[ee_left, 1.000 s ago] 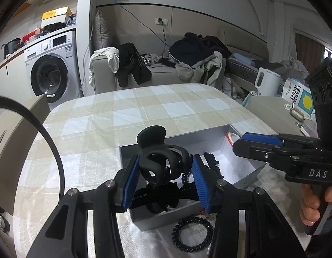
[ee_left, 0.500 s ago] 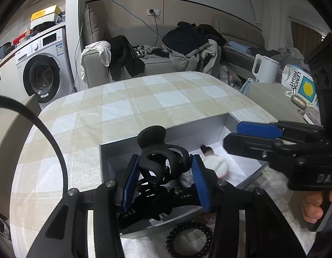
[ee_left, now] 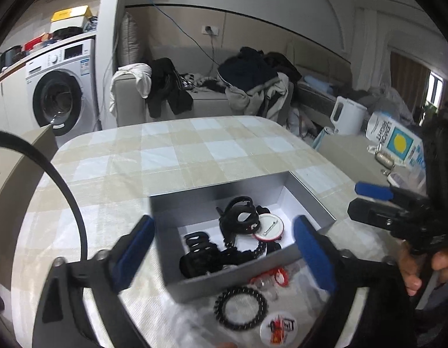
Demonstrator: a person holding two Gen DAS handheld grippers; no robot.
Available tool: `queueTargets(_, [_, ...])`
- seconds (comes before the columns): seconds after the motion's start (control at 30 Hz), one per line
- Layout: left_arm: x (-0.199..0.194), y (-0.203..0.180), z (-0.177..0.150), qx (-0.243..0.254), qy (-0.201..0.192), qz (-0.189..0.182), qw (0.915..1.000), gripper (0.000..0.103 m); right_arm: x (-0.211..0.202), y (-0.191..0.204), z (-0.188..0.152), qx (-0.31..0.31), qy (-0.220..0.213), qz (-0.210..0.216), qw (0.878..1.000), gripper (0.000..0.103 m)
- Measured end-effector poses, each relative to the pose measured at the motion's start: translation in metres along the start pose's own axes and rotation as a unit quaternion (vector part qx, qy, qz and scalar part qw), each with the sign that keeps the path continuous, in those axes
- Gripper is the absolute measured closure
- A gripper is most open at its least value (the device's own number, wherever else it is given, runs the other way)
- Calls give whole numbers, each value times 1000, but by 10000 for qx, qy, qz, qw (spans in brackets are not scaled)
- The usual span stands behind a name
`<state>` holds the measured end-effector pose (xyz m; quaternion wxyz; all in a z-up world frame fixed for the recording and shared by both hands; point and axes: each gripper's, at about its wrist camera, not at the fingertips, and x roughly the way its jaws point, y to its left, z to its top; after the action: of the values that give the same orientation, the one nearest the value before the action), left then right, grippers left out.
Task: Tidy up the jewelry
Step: 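Release the clip into the box with the left tool while the right tool releases the badge, then move the right tool toward the red-and-clear hair ties and close on them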
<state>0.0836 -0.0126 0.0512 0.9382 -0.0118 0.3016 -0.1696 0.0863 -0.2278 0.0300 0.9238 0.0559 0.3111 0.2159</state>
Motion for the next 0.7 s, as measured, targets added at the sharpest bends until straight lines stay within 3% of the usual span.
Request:
queueTargets(0.1, [-11,4,-6,-102,-109,111,9998,1,-2,0,-5,-23,87,-74,9999,0])
queueTargets(0.3, [-22,4,-30,-145,68,330,9993,1,-5,8,-22,-99,306,-227,9992,0])
queueTargets(0.7, [0,-12,-55,39,584,260,9979,1,3,24,-49,-191,680,-51,9975,0])
